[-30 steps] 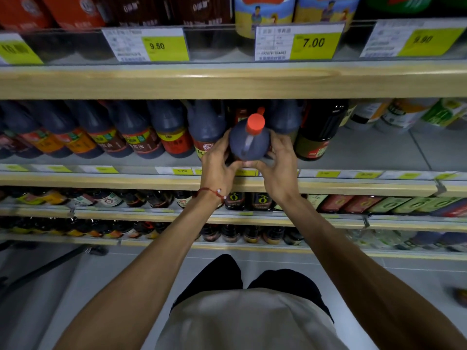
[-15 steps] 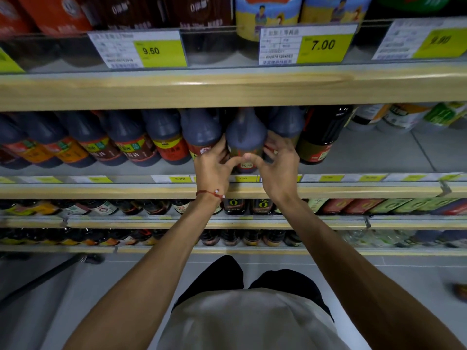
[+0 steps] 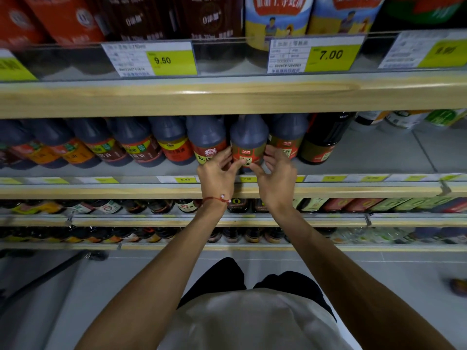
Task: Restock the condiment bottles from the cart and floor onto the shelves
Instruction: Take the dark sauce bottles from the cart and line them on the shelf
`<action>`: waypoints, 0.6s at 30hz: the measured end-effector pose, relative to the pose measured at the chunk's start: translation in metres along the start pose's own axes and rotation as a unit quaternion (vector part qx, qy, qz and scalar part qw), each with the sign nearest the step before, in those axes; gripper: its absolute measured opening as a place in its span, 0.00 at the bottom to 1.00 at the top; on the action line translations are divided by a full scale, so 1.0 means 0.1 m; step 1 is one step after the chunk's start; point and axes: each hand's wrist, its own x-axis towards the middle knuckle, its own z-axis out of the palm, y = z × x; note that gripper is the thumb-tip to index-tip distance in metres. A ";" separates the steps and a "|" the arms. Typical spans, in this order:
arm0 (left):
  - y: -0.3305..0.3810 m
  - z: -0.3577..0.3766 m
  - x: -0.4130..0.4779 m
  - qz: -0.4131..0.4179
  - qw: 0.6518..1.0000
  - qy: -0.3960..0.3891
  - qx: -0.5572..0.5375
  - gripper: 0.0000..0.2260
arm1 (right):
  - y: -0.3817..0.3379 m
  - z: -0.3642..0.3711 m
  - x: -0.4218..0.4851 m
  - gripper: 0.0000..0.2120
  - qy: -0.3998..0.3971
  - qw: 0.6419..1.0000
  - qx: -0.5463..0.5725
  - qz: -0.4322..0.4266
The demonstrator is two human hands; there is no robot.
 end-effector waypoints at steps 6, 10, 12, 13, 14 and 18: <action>0.00 0.06 0.06 -0.001 0.999 0.038 0.006 0.18 | -0.02 0.00 0.03 0.30 -0.043 0.999 -0.011 -0.032; -0.03 0.07 0.03 0.006 1.000 0.030 0.006 0.18 | -0.05 -0.04 0.00 0.28 -0.036 0.999 0.012 -0.029; -0.02 0.08 0.05 0.011 1.000 0.020 0.008 0.18 | -0.03 -0.04 0.03 0.32 -0.056 0.998 0.012 -0.026; -0.02 0.09 0.06 0.015 1.000 0.015 0.013 0.18 | -0.04 -0.04 0.05 0.33 -0.065 0.997 0.009 -0.028; -0.02 0.09 0.07 0.019 1.000 0.010 0.019 0.18 | -0.04 -0.04 0.06 0.33 -0.073 0.997 0.007 -0.029; 0.02 0.05 -0.02 0.025 0.998 -0.030 0.040 0.22 | -0.06 -0.07 0.04 0.30 -0.077 0.997 -0.008 -0.026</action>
